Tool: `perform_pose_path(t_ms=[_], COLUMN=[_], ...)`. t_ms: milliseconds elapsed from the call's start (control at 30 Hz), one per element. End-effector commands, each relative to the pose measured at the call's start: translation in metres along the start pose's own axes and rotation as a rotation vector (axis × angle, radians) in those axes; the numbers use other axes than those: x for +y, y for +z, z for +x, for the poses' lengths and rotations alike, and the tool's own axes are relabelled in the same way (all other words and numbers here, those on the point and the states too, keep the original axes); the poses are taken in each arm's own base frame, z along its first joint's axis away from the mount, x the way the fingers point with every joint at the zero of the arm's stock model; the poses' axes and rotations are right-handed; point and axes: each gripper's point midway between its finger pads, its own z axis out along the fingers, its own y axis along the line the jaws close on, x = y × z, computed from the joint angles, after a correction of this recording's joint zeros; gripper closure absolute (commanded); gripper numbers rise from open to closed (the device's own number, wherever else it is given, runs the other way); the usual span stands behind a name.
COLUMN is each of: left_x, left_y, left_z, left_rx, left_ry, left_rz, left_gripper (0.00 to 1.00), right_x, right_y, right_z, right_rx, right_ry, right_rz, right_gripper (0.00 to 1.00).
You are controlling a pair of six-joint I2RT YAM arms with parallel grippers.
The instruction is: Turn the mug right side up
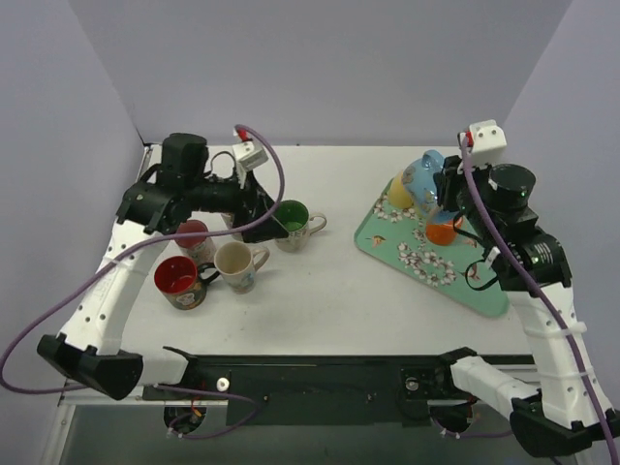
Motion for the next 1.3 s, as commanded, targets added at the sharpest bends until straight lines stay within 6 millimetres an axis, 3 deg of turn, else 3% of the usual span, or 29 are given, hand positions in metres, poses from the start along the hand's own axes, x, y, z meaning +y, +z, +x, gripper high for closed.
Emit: perform_pose_path(t_ms=[0, 167, 367, 533, 667, 733, 767, 800, 833, 900, 1000, 1033, 1067, 1100, 1133, 1167, 1200, 1233, 1267], left_x=[-0.042, -0.039, -0.038, -0.028, -0.050, -0.066, -0.072, -0.075, -0.078, -0.075, -0.059, -0.043, -0.035, -0.009, -0.003, 0.018, 0.027, 0.027, 0.017], left_y=[-0.039, -0.033, -0.023, -0.018, -0.012, -0.005, -0.004, -0.005, -0.009, -0.014, -0.011, -0.006, -0.003, 0.009, 0.013, 0.025, 0.033, 0.043, 0.055], left_z=[-0.053, -0.065, -0.072, -0.063, -0.055, -0.048, -0.046, -0.044, -0.052, -0.057, -0.054, -0.052, -0.042, -0.029, -0.011, 0.003, 0.022, 0.034, 0.054], left_rx=[-0.266, -0.320, -0.324, -0.304, -0.265, -0.227, -0.222, -0.213, -0.252, -0.277, -0.259, -0.264, -0.206, -0.178, -0.077, -0.014, 0.063, 0.114, 0.174], left_ry=[0.016, -0.066, -0.157, -0.138, -0.142, -0.160, -0.140, -0.184, -0.122, -0.137, -0.211, -0.202, -0.266, -0.181, -0.240, -0.144, -0.120, -0.046, -0.013], left_rz=[0.187, 0.263, 0.353, 0.305, 0.391, 0.453, 0.489, 0.503, 0.511, 0.486, 0.423, 0.355, 0.303, 0.162, 0.098, -0.059, -0.129, -0.176, -0.164], left_gripper=[0.08, 0.07, 0.11, 0.12, 0.14, 0.25, 0.41, 0.48, 0.68, 1.00, 1.00, 1.00, 1.00, 1.00, 1.00, 1.00, 1.00, 1.00, 1.00], right_x=[0.071, 0.123, 0.175, 0.190, 0.193, 0.196, 0.197, 0.199, 0.200, 0.203, 0.202, 0.204, 0.202, 0.198, 0.193, 0.177, 0.158, 0.142, 0.126], right_y=[-0.029, -0.070, -0.089, -0.098, -0.091, -0.088, -0.086, -0.083, -0.078, -0.071, -0.061, -0.051, -0.048, -0.038, -0.030, -0.020, -0.008, -0.003, 0.003], right_z=[-0.077, -0.106, -0.122, -0.133, -0.134, -0.135, -0.132, -0.131, -0.125, -0.116, -0.096, -0.078, -0.068, -0.048, -0.023, -0.012, 0.016, 0.026, 0.050], right_rx=[-0.343, -0.447, -0.481, -0.507, -0.500, -0.498, -0.489, -0.482, -0.471, -0.452, -0.420, -0.377, -0.355, -0.292, -0.200, -0.172, -0.086, -0.061, -0.009], right_ry=[0.378, 0.478, 0.557, 0.564, 0.553, 0.551, 0.546, 0.545, 0.539, 0.532, 0.512, 0.485, 0.472, 0.443, 0.414, 0.399, 0.381, 0.387, 0.374], right_rz=[-0.352, -0.615, -0.838, -0.912, -0.900, -0.903, -0.900, -0.894, -0.884, -0.870, -0.828, -0.797, -0.775, -0.714, -0.652, -0.540, -0.406, -0.322, -0.216], right_gripper=[1.00, 1.00, 1.00, 1.00, 1.00, 1.00, 1.00, 1.00, 1.00, 1.00, 1.00, 1.00, 0.85, 0.69, 0.26, 0.12, 0.09, 0.09, 0.08])
